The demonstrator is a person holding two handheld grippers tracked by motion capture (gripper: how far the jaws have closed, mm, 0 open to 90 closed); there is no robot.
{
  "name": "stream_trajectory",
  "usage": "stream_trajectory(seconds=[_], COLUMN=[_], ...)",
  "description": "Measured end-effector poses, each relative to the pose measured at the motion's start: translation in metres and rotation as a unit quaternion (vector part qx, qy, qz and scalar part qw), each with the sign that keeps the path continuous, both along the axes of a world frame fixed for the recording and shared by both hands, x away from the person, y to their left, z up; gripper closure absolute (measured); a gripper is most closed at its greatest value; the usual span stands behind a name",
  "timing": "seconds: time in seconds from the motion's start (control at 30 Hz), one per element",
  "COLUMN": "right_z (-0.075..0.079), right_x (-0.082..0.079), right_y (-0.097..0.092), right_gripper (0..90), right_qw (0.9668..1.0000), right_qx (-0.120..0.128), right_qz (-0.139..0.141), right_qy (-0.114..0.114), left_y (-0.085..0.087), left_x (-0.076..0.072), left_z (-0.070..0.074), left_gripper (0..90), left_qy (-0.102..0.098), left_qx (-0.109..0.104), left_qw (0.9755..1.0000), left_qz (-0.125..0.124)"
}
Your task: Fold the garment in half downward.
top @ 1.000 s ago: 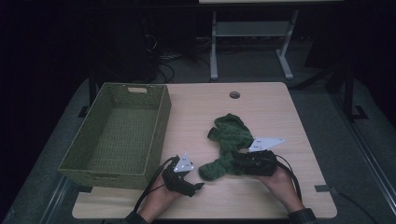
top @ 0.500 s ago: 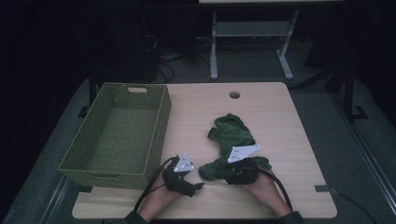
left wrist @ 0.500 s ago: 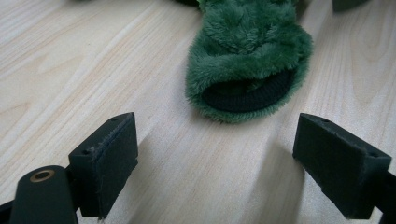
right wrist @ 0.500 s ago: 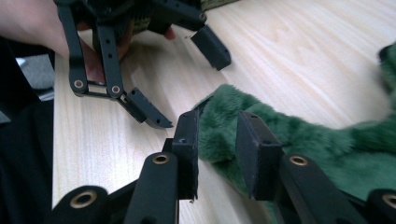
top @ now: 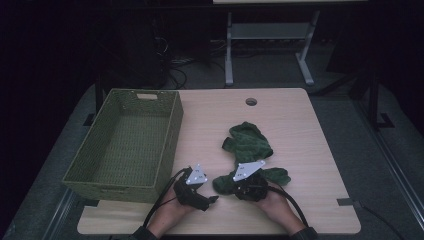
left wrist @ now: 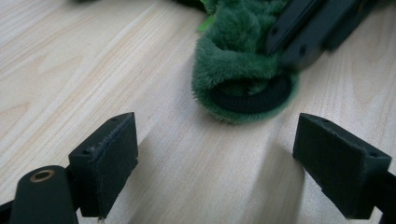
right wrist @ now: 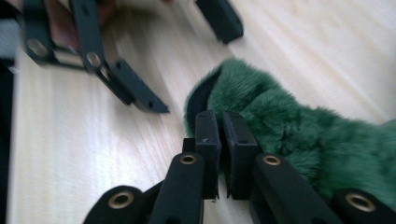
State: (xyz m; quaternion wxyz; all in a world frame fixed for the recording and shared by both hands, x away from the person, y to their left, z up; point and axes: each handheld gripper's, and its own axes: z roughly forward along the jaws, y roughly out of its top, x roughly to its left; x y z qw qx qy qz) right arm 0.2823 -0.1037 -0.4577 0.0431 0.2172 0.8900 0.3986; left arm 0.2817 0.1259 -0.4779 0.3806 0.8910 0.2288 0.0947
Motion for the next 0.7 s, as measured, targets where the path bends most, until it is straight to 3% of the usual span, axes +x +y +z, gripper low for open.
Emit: stream_trajectory(seconds=[0.2,0.3,0.47,0.7], right_z=[0.020,0.026,0.025,0.013], right_x=[0.003,0.006,0.016,0.029], right_y=[-0.026,-0.041,-0.061,-0.067], right_gripper=[86.2,86.3,87.1,87.3], right_qw=[0.9977,0.9954,0.9924,0.9900], right_qx=[0.062,0.081,0.078,0.040], right_qz=[-0.027,-0.048,-0.093,-0.135], right_qy=[-0.009,-0.015,-0.020,0.002], left_y=[0.000,0.000,0.000,0.000], left_x=[0.000,0.000,0.000,0.000], left_z=[0.000,0.000,0.000,0.000], left_gripper=[13.4,13.4,13.4,13.4], left_qy=[0.001,-0.001,0.000,0.000], left_qx=[0.000,0.001,0.002,0.002], left_qw=[1.0000,1.0000,1.0000,1.0000], left_qz=[0.000,0.000,-0.001,-0.001])
